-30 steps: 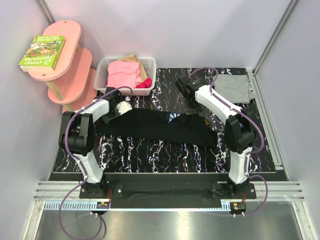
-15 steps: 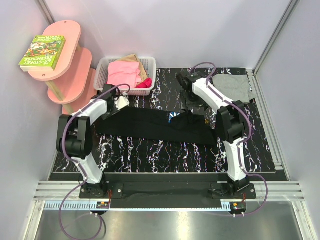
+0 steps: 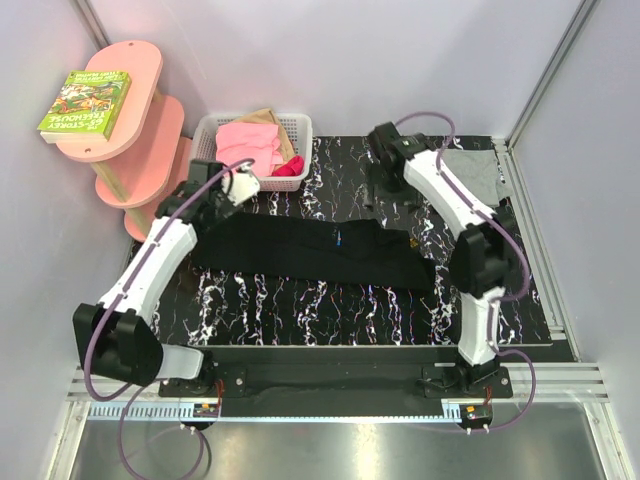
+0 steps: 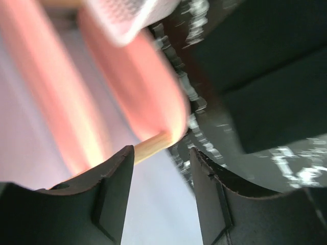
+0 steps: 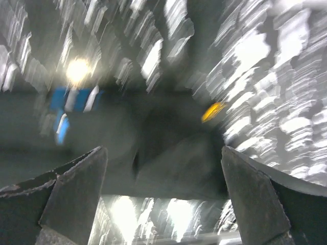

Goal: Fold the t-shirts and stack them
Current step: Fold the other side of the tshirt into a rectangle

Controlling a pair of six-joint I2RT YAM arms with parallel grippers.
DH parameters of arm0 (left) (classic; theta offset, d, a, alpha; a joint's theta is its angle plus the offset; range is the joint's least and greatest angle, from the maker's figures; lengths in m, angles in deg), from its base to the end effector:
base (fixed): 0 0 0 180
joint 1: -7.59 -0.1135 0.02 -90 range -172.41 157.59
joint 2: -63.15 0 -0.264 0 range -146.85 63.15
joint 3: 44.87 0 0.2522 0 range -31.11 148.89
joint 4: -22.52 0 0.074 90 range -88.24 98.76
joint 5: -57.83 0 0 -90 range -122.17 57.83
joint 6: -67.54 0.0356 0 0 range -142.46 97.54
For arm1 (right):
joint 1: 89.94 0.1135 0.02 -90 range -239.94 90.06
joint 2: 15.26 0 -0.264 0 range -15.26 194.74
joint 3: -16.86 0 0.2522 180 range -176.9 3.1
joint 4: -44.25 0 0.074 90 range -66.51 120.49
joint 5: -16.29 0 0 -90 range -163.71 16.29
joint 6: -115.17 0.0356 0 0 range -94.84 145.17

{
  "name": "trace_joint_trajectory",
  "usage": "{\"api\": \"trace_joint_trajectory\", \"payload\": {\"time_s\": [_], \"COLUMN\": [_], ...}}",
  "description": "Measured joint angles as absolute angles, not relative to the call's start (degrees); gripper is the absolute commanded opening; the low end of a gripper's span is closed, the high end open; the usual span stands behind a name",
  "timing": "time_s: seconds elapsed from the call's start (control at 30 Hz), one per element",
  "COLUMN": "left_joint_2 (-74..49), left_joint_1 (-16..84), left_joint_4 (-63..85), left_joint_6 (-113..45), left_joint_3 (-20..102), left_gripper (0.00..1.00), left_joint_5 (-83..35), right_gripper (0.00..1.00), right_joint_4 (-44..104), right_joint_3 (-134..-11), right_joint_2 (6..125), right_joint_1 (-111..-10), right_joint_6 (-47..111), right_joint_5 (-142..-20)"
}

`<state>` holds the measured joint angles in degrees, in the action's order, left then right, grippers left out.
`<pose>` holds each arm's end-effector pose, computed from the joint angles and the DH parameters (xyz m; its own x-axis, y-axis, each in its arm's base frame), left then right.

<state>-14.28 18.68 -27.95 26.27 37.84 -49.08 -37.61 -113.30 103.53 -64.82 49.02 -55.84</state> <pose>0.2864 -0.0456 0.3177 -0.4721 0.8253 -0.3098 0.5120 0.5427 0.6658 0.3944 0.1728 0.2929 -0.9064 0.0001 -0.4224 0.0604 0.9897 -0.1295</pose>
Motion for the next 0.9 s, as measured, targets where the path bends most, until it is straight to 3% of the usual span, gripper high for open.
{"api": "trace_joint_trajectory", "payload": {"time_s": [0.23, 0.4, 0.63, 0.9], "left_joint_2": [-23.02, -33.80, -43.63, -43.98], "left_joint_1": [21.10, 20.86, 18.79, 14.48], "left_joint_4": [-29.11, -27.23, -22.16, -14.70], "left_joint_6": [22.20, 21.35, 21.96, 24.87], "left_joint_3": [33.86, 34.04, 35.00, 32.86], "left_gripper": [0.46, 0.44, 0.40, 0.38], "left_joint_5": [-45.58, -46.41, -49.93, -52.83], "right_gripper": [0.99, 1.00, 1.00, 1.00], "right_joint_4": [-25.26, -17.65, -11.27, -9.15], "right_joint_3": [-83.51, -72.67, -74.96, -80.28], "right_joint_2": [86.04, 84.84, 96.09, 100.27], "right_joint_1": [-64.55, -64.60, -67.13, -75.88], "right_joint_6": [54.95, 58.53, 59.38, 58.51], "right_joint_5": [-82.18, -90.53, -94.48, -96.30]}}
